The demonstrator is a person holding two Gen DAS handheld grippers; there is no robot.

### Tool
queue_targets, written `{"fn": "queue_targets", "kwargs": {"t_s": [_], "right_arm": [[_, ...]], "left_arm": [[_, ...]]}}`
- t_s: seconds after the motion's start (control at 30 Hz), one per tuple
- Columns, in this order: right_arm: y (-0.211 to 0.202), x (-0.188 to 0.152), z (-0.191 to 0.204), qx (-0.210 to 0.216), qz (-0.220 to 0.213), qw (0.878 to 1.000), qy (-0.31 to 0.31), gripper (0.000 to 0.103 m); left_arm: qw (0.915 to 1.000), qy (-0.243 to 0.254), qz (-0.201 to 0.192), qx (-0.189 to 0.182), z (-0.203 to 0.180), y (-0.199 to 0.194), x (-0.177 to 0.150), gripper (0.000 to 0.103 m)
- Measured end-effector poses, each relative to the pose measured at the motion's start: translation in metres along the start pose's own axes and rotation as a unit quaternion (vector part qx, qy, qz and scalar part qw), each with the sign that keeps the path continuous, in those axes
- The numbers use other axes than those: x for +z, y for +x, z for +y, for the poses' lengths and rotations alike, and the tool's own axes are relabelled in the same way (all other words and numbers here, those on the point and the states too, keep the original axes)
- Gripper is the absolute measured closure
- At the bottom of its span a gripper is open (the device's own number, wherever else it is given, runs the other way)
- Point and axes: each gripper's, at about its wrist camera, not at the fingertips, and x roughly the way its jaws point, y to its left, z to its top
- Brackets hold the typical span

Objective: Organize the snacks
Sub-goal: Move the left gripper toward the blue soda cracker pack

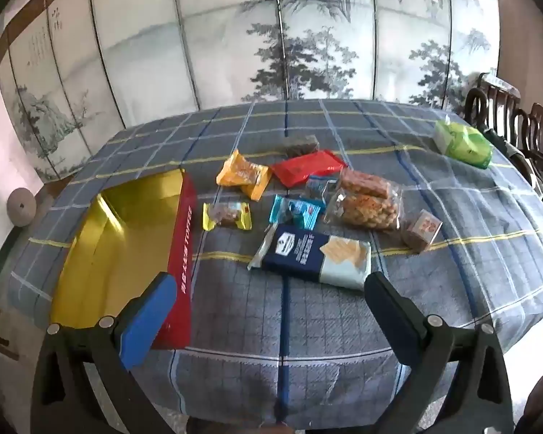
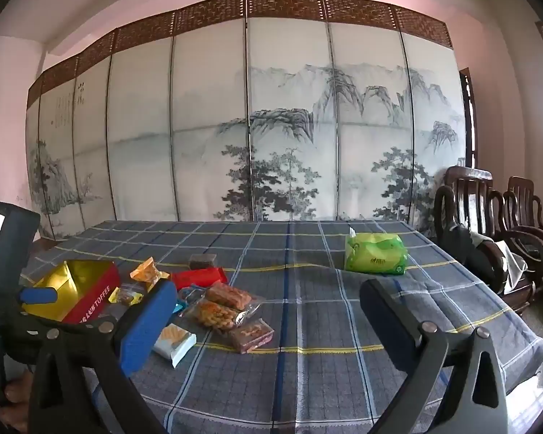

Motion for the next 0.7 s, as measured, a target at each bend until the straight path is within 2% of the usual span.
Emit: {"fn": "queue_targets", "kwargs": {"t_s": [0.1, 0.2, 0.27, 0.33, 0.7], "right_arm": [[0.003, 0.001, 0.0, 0.002, 0.002, 1.0, 0.004, 0.0], [0.007, -0.005, -0.002, 0.009, 0.008, 1.0, 0.013, 0.0], [0.01, -0.01, -0.009, 0.023, 0.019, 0.999, 0.024, 0.0], [0.012, -0.013, -0.009, 0.032, 0.026, 0.999, 0.023, 0.0], [0.028, -0.027, -0.012, 0.071, 0.064, 0.995, 0.029, 0.0]], "left_arm": [[0.9999, -0.011, 0.001, -0.004, 0.01, -0.001, -0.007, 0.0], [0.9995, 0.003, 0.03, 0.0, 0.009, 0.01, -0.014, 0.0], [0.9995, 0.002, 0.032, -0.004, 0.011, 0.011, -0.02, 0.0], [0.9982, 0.009, 0.059, 0.0, -0.003, 0.022, -0.008, 0.0], [0.9925, -0.032, 0.109, -0.047, 0.009, 0.045, -0.012, 0.005]]}}
